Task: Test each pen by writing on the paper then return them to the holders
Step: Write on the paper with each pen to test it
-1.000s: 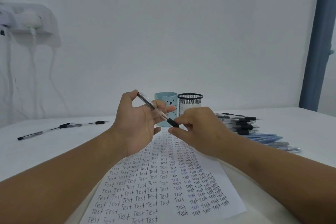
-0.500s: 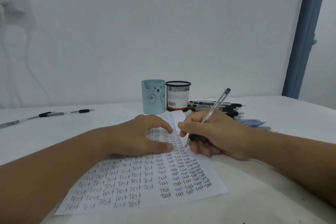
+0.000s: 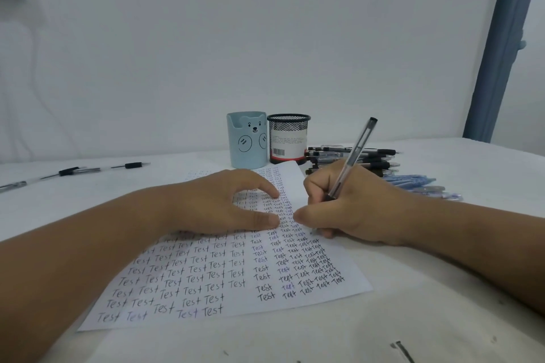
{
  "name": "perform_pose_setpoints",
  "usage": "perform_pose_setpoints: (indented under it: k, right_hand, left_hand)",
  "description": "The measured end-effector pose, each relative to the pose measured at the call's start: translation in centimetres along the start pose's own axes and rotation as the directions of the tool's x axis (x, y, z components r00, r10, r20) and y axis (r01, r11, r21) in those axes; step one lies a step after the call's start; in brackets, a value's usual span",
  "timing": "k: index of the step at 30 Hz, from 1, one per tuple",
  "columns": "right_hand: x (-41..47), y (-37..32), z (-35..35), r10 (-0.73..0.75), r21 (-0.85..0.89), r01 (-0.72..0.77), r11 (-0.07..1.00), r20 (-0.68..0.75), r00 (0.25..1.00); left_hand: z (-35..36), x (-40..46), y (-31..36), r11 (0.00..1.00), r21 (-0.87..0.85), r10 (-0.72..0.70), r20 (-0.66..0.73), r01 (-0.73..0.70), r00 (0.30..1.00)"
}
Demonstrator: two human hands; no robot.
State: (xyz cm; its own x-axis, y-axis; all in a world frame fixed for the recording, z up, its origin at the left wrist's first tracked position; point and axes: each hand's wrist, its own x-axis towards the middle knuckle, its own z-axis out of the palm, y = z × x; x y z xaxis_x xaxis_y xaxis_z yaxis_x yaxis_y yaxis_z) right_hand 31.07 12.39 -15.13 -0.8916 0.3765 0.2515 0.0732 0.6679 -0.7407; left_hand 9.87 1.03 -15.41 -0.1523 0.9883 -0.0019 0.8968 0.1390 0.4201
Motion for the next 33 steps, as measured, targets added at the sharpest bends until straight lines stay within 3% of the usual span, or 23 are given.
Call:
perform_pose_setpoints:
  k: [33]
  right_hand:
    - [-0.01, 0.12, 0.09, -0.080, -0.121, 0.080, 0.989, 0.001, 0.997]
  left_hand:
    - [-0.17, -0.49, 0.50, 1.000, 0.002, -0.017, 0.025, 0.017, 1.000]
